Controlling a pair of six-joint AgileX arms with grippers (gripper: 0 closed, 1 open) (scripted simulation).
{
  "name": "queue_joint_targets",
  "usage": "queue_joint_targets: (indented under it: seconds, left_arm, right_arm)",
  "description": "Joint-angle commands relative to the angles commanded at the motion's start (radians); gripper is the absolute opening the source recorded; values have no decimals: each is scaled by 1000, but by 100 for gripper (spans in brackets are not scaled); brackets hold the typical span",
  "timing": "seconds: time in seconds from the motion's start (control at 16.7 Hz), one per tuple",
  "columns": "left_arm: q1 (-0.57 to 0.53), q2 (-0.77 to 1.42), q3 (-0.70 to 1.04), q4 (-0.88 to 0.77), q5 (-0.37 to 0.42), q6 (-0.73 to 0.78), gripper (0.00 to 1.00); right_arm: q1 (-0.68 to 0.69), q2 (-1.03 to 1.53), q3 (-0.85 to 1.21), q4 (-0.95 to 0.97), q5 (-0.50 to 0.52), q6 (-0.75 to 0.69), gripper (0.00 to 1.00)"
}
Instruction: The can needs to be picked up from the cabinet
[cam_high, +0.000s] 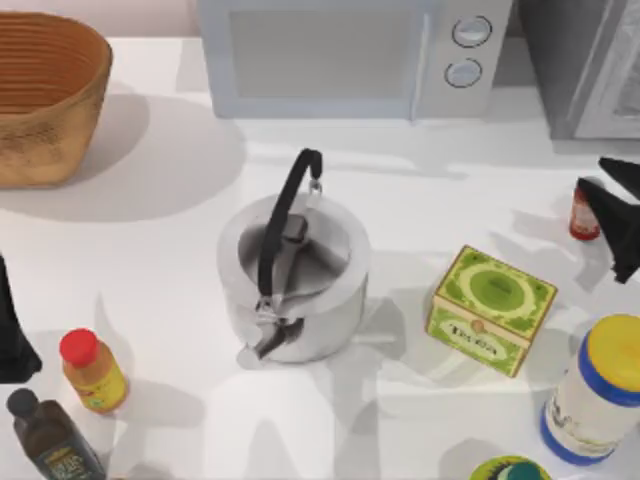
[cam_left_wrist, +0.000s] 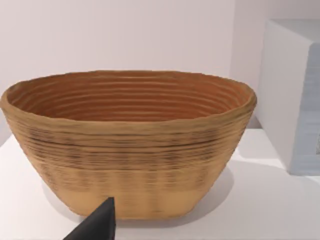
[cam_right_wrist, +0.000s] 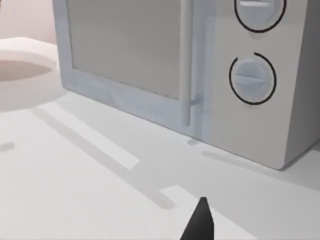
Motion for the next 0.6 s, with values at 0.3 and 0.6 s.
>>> queue_joint_targets:
  seconds: [0.3,0.6]
  left_arm:
    - [0,0,0,0,0,0,100]
    - [0,0,0,0,0,0,100]
  right_arm:
    - [0,0,0,0,0,0,100]
    - [0,0,0,0,0,0,100]
